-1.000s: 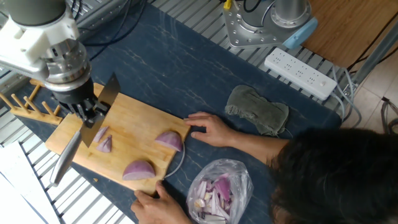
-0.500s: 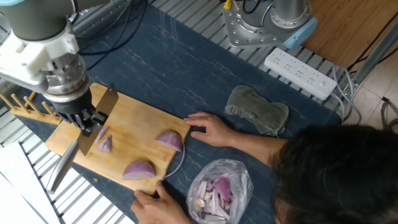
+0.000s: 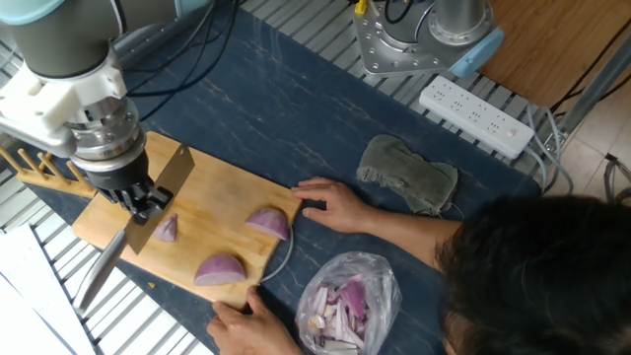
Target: Chop the onions
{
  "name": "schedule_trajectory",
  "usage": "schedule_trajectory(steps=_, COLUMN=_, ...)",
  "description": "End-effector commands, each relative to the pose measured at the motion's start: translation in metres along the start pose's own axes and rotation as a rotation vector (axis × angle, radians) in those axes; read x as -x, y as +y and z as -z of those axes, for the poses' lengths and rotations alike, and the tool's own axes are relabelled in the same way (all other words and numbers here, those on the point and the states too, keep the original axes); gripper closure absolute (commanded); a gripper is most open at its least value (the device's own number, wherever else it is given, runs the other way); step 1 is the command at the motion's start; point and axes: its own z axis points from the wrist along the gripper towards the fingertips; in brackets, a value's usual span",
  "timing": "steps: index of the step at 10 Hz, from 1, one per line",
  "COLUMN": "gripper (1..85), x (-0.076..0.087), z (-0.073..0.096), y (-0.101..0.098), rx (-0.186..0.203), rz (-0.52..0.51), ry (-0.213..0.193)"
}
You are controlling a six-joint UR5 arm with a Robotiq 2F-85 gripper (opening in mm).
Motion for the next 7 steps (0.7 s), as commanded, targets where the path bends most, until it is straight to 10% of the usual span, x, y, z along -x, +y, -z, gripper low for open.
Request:
schedule_trajectory(steps=1, gripper=84.7, x=0.005, z=-0.002, y=0.002, rx=0.013, rz=-0.022, ry=-0.017)
schedule_trajectory(steps=7, gripper=84.7, x=0.01, z=-0.013, y=-0.003, rx=0.012, rz=-0.029, ry=-0.038)
